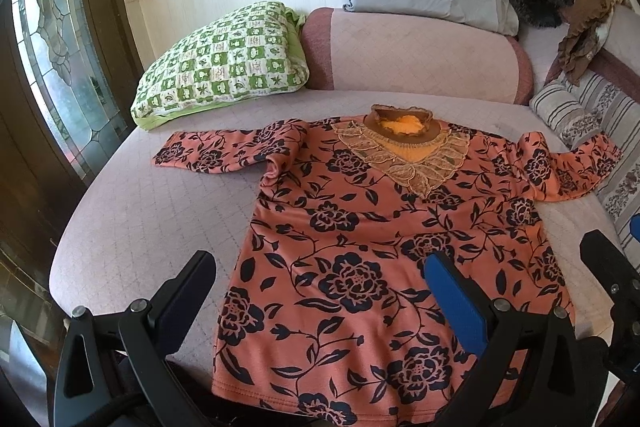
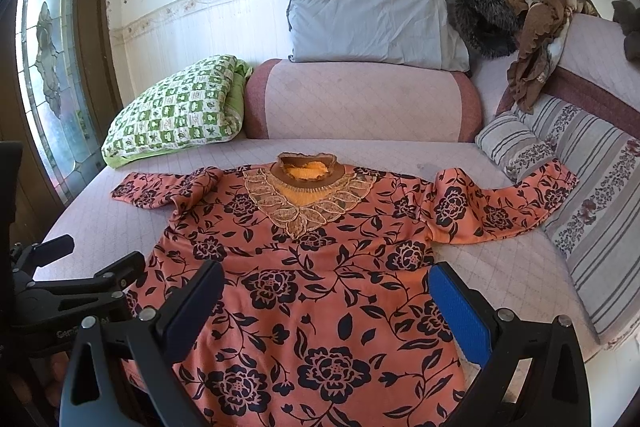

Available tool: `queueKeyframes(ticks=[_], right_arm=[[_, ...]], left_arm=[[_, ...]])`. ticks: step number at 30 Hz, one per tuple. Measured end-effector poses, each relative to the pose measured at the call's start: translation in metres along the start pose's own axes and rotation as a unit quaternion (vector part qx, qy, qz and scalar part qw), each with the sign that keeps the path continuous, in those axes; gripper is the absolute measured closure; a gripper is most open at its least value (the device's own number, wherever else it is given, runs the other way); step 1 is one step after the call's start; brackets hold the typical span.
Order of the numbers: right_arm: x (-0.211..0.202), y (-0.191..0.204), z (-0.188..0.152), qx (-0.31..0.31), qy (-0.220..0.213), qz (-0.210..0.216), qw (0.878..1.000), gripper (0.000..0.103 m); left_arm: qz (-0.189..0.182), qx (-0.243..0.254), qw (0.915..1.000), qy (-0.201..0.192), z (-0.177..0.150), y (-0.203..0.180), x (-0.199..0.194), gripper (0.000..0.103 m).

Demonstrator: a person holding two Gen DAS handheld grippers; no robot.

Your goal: Fold small clothes

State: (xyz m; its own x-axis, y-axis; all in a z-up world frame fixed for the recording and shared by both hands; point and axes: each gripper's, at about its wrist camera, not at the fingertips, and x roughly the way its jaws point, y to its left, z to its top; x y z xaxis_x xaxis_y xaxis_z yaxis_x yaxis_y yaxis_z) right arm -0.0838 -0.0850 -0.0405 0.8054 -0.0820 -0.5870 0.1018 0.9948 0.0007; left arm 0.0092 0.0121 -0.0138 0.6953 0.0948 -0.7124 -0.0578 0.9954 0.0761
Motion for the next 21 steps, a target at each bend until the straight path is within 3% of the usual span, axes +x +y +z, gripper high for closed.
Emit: queueKeyframes(ticks=[21], right_arm=[[0.011,-0.006,-0.006,0.008,0.014,-0.001,1.000,0.000]], left_arm=[[0.022,0.007,0.9997,0.013,-0.001,-0.002,0.011,0.000]])
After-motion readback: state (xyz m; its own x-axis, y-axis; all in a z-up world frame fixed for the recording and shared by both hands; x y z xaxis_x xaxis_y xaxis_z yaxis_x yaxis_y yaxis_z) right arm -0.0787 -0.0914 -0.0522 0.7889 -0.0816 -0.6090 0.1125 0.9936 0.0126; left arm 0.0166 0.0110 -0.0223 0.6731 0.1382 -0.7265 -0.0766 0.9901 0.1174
